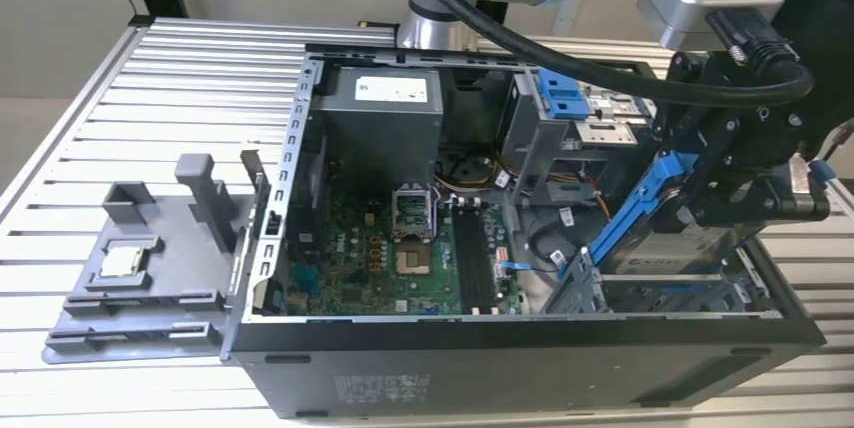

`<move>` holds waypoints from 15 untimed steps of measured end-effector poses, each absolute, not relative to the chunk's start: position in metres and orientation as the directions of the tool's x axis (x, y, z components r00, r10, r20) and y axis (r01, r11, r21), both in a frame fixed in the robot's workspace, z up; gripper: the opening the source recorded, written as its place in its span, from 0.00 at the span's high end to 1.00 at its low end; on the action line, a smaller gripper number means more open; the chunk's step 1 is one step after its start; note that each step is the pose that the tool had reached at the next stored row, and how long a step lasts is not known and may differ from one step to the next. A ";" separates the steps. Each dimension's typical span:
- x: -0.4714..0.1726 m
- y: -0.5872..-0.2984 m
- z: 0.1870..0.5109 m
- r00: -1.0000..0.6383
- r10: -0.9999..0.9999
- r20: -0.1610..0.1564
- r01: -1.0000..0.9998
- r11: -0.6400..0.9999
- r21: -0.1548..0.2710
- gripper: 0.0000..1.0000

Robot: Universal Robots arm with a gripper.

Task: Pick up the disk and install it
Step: 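Insert the disk into the insertion slot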

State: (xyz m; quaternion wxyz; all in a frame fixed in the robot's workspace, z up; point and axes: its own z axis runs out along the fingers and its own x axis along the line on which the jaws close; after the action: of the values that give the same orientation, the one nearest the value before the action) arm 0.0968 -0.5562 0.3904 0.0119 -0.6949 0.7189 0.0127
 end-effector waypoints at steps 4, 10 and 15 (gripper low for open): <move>0.097 -0.556 0.390 -0.034 -0.999 -0.035 -0.999 0.034 0.002 0.00; 0.097 -0.556 0.390 -0.034 -0.999 -0.035 -0.999 0.034 0.001 0.00; 0.097 -0.556 0.390 -0.034 -0.999 -0.035 -0.999 0.034 0.001 0.00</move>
State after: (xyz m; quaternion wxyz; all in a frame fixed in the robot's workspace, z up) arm 0.0968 -0.5561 0.3904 0.0120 -0.6949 0.7189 0.0126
